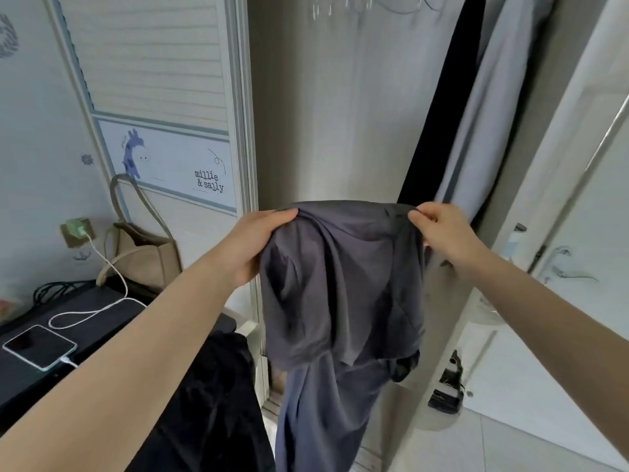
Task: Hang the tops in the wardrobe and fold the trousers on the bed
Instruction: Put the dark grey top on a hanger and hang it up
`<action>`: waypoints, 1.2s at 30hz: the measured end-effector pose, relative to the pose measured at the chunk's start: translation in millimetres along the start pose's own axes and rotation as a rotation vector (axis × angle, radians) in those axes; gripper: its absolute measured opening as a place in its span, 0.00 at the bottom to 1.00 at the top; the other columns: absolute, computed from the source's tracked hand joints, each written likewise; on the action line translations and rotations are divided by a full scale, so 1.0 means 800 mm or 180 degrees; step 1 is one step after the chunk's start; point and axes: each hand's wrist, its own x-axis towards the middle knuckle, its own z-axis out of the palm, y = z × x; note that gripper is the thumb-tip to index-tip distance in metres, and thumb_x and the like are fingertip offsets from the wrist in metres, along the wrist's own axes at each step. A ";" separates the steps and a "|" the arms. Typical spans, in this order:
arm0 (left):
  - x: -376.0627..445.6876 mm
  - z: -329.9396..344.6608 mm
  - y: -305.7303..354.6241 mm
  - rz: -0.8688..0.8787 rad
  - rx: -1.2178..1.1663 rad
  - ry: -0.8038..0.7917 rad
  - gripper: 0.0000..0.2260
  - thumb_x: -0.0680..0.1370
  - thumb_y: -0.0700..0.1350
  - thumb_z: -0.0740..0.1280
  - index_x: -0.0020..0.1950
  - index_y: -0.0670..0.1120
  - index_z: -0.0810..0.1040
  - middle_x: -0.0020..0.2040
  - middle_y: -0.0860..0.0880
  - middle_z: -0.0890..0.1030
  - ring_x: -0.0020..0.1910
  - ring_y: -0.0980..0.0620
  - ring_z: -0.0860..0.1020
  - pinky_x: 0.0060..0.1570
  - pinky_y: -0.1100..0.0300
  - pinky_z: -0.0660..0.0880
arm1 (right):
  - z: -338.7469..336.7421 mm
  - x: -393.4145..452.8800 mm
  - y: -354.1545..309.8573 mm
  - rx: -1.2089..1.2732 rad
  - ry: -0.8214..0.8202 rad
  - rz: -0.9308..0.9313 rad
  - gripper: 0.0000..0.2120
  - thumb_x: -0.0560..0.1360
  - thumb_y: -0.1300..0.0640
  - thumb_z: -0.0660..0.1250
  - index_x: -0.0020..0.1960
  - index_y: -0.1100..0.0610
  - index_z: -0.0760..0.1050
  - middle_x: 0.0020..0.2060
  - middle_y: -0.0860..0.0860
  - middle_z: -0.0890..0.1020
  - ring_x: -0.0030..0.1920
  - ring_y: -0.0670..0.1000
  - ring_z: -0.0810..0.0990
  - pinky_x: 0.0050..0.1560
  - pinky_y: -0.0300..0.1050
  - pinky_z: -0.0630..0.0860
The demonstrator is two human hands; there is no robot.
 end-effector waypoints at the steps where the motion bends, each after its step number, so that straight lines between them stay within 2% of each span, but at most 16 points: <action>1: 0.007 0.007 0.006 -0.0064 -0.0216 0.0026 0.09 0.79 0.46 0.67 0.45 0.44 0.86 0.47 0.44 0.86 0.42 0.49 0.85 0.38 0.59 0.81 | 0.009 0.001 0.000 -0.0039 -0.0072 -0.0011 0.08 0.79 0.58 0.62 0.43 0.55 0.75 0.36 0.52 0.76 0.41 0.57 0.79 0.48 0.53 0.77; 2: 0.018 0.013 0.013 -0.0099 -0.0399 0.0069 0.09 0.79 0.45 0.67 0.48 0.43 0.84 0.48 0.44 0.85 0.42 0.49 0.84 0.38 0.59 0.82 | 0.020 0.004 -0.003 0.0034 -0.0081 -0.0086 0.04 0.79 0.61 0.62 0.49 0.55 0.75 0.42 0.53 0.76 0.45 0.57 0.80 0.50 0.52 0.78; 3: 0.025 0.020 0.018 -0.0116 -0.0545 0.0126 0.08 0.79 0.45 0.66 0.51 0.42 0.83 0.49 0.43 0.84 0.42 0.48 0.84 0.38 0.59 0.82 | 0.030 -0.001 -0.007 0.0134 -0.0031 -0.0153 0.10 0.77 0.65 0.62 0.54 0.53 0.74 0.48 0.52 0.74 0.47 0.55 0.79 0.50 0.47 0.78; 6: 0.060 0.033 0.027 -0.0066 -0.0643 0.0387 0.11 0.79 0.43 0.66 0.58 0.39 0.80 0.50 0.40 0.82 0.43 0.47 0.81 0.36 0.61 0.80 | 0.054 -0.024 -0.012 0.0521 -0.0448 -0.0873 0.23 0.72 0.69 0.62 0.54 0.41 0.68 0.54 0.42 0.68 0.51 0.40 0.74 0.49 0.29 0.71; 9: 0.100 0.037 0.032 -0.0057 -0.0603 0.0765 0.08 0.79 0.41 0.66 0.53 0.39 0.80 0.47 0.40 0.82 0.40 0.47 0.81 0.36 0.60 0.79 | 0.083 -0.026 0.003 0.0354 -0.1807 -0.1292 0.28 0.70 0.54 0.67 0.64 0.39 0.58 0.60 0.35 0.59 0.61 0.30 0.62 0.56 0.23 0.64; 10: 0.110 0.035 0.034 -0.0092 -0.0629 0.0862 0.06 0.79 0.41 0.67 0.50 0.39 0.80 0.44 0.41 0.82 0.37 0.48 0.81 0.34 0.61 0.80 | 0.092 -0.017 0.009 0.0189 -0.1946 -0.1304 0.30 0.71 0.49 0.68 0.67 0.40 0.57 0.62 0.37 0.59 0.62 0.30 0.61 0.57 0.25 0.63; 12: 0.138 0.032 0.036 -0.0146 -0.0617 0.1007 0.06 0.78 0.41 0.67 0.45 0.40 0.80 0.40 0.43 0.83 0.33 0.49 0.81 0.31 0.61 0.79 | 0.108 0.020 0.017 0.0380 -0.1569 -0.1420 0.18 0.75 0.52 0.68 0.63 0.50 0.69 0.60 0.44 0.68 0.59 0.39 0.70 0.56 0.32 0.66; 14: 0.161 0.026 0.040 -0.0205 -0.0515 0.1091 0.06 0.78 0.42 0.68 0.45 0.41 0.80 0.39 0.43 0.83 0.34 0.48 0.81 0.32 0.60 0.80 | 0.117 0.065 0.014 0.0908 -0.1040 -0.1272 0.03 0.79 0.59 0.64 0.48 0.56 0.76 0.45 0.50 0.79 0.47 0.49 0.77 0.47 0.44 0.73; 16: 0.182 0.018 0.041 -0.0247 -0.0437 0.1232 0.05 0.78 0.42 0.68 0.46 0.41 0.80 0.40 0.42 0.83 0.35 0.47 0.81 0.35 0.58 0.80 | 0.126 0.110 0.016 0.1024 -0.0734 -0.1094 0.09 0.80 0.59 0.60 0.42 0.55 0.74 0.34 0.49 0.76 0.37 0.48 0.74 0.41 0.40 0.71; 20: 0.209 -0.005 0.040 -0.0302 -0.0092 0.1450 0.07 0.76 0.44 0.71 0.49 0.41 0.81 0.40 0.44 0.83 0.35 0.48 0.80 0.35 0.58 0.79 | 0.139 0.170 0.012 0.1126 -0.0463 -0.0650 0.13 0.82 0.56 0.54 0.39 0.52 0.68 0.32 0.46 0.71 0.32 0.39 0.70 0.32 0.30 0.66; 25: 0.230 -0.051 0.036 -0.0536 0.0465 0.1416 0.12 0.73 0.47 0.74 0.49 0.38 0.83 0.42 0.42 0.86 0.34 0.48 0.84 0.33 0.60 0.79 | 0.133 0.230 -0.026 0.1714 -0.0217 -0.0162 0.11 0.82 0.57 0.53 0.46 0.54 0.73 0.38 0.48 0.75 0.41 0.46 0.72 0.42 0.42 0.69; 28: 0.245 -0.088 0.035 -0.0495 0.1355 0.1446 0.15 0.72 0.50 0.75 0.46 0.38 0.83 0.45 0.39 0.85 0.43 0.44 0.84 0.46 0.54 0.81 | 0.119 0.258 -0.050 0.2178 -0.0238 0.0147 0.10 0.82 0.57 0.55 0.49 0.54 0.74 0.43 0.51 0.78 0.44 0.49 0.75 0.47 0.43 0.72; 31: 0.256 -0.108 0.037 -0.0619 0.3164 0.1096 0.17 0.73 0.53 0.73 0.51 0.40 0.82 0.50 0.43 0.83 0.49 0.44 0.81 0.53 0.54 0.78 | 0.099 0.273 -0.080 0.2791 -0.0417 0.0370 0.07 0.79 0.60 0.62 0.44 0.54 0.76 0.39 0.50 0.79 0.40 0.47 0.77 0.39 0.37 0.74; 33: 0.260 -0.100 0.036 -0.0809 0.4455 0.0472 0.21 0.74 0.55 0.71 0.61 0.43 0.79 0.59 0.46 0.80 0.57 0.46 0.78 0.55 0.57 0.73 | 0.090 0.279 -0.105 0.3373 -0.0723 0.0273 0.05 0.68 0.65 0.66 0.41 0.56 0.75 0.35 0.50 0.77 0.38 0.48 0.76 0.39 0.38 0.72; 34: 0.262 -0.091 0.036 -0.0806 0.4735 0.0073 0.24 0.74 0.56 0.71 0.66 0.46 0.76 0.64 0.48 0.77 0.62 0.47 0.75 0.60 0.57 0.71 | 0.089 0.282 -0.119 0.3525 -0.0919 0.0137 0.09 0.62 0.66 0.65 0.41 0.58 0.74 0.34 0.51 0.76 0.37 0.48 0.75 0.38 0.38 0.71; 36: 0.270 -0.071 0.034 -0.0555 0.4216 -0.0802 0.29 0.71 0.57 0.73 0.71 0.51 0.72 0.68 0.55 0.73 0.68 0.52 0.71 0.67 0.56 0.68 | 0.090 0.290 -0.144 0.3244 -0.1018 -0.0135 0.17 0.61 0.69 0.62 0.49 0.59 0.74 0.41 0.52 0.76 0.40 0.47 0.76 0.39 0.37 0.71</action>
